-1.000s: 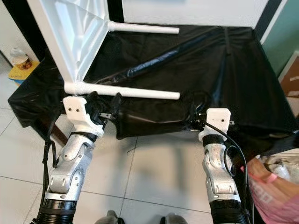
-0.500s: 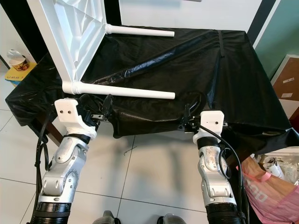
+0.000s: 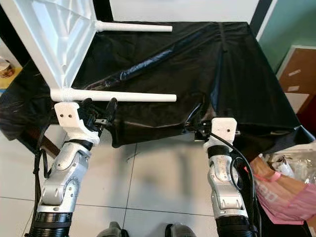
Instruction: Building children table
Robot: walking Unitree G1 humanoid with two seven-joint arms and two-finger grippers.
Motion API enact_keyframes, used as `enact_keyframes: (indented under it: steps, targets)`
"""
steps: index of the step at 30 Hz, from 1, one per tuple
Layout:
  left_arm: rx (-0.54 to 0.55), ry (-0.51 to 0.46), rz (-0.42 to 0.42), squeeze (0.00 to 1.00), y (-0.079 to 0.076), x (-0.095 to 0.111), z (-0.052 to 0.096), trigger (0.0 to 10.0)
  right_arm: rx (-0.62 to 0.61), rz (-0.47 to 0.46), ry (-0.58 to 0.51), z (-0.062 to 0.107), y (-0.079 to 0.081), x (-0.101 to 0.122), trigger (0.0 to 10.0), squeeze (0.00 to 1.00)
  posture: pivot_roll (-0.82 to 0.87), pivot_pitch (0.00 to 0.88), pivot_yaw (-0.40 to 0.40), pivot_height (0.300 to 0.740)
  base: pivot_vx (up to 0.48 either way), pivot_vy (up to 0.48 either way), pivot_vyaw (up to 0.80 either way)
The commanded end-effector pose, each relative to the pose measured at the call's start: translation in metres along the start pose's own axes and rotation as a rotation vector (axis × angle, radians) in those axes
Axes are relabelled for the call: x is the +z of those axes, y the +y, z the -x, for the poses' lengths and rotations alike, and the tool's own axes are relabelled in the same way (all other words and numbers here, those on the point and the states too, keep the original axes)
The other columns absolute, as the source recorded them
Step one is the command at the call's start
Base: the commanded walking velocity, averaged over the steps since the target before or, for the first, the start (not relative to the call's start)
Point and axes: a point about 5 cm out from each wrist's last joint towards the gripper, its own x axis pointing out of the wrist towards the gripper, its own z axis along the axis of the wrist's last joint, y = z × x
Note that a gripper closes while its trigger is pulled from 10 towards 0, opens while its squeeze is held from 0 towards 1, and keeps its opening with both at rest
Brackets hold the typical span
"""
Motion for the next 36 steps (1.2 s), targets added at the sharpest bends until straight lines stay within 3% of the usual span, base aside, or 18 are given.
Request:
enact_keyframes:
  steps: [1, 19, 36]
  targets:
    - [-0.007, 0.017, 0.004, 0.00, 0.0005, -0.0020, 0.0018, 10.0, -0.004, 0.002, -0.003, 0.0027, 0.0006, -0.0003, 10.0, 0.00, 0.06, 0.096, 0.018, 0.740, 0.000, 0.251, 0.00]
    - [-0.021, 0.032, 0.003, 0.00, 0.0016, -0.0013, 0.0013, 10.0, -0.022, 0.001, 0.005, 0.0055, 0.0018, -0.0015, 10.0, 0.00, 0.06, 0.099, 0.031, 0.740, 0.000, 0.332, 0.00]
    - [-0.032, 0.022, -0.026, 0.00, 0.0009, 0.0016, 0.0016, 10.0, -0.032, 0.000, 0.007, 0.0085, 0.0020, -0.0019, 10.0, 0.00, 0.06, 0.096, 0.036, 0.740, 0.000, 0.000, 0.00]
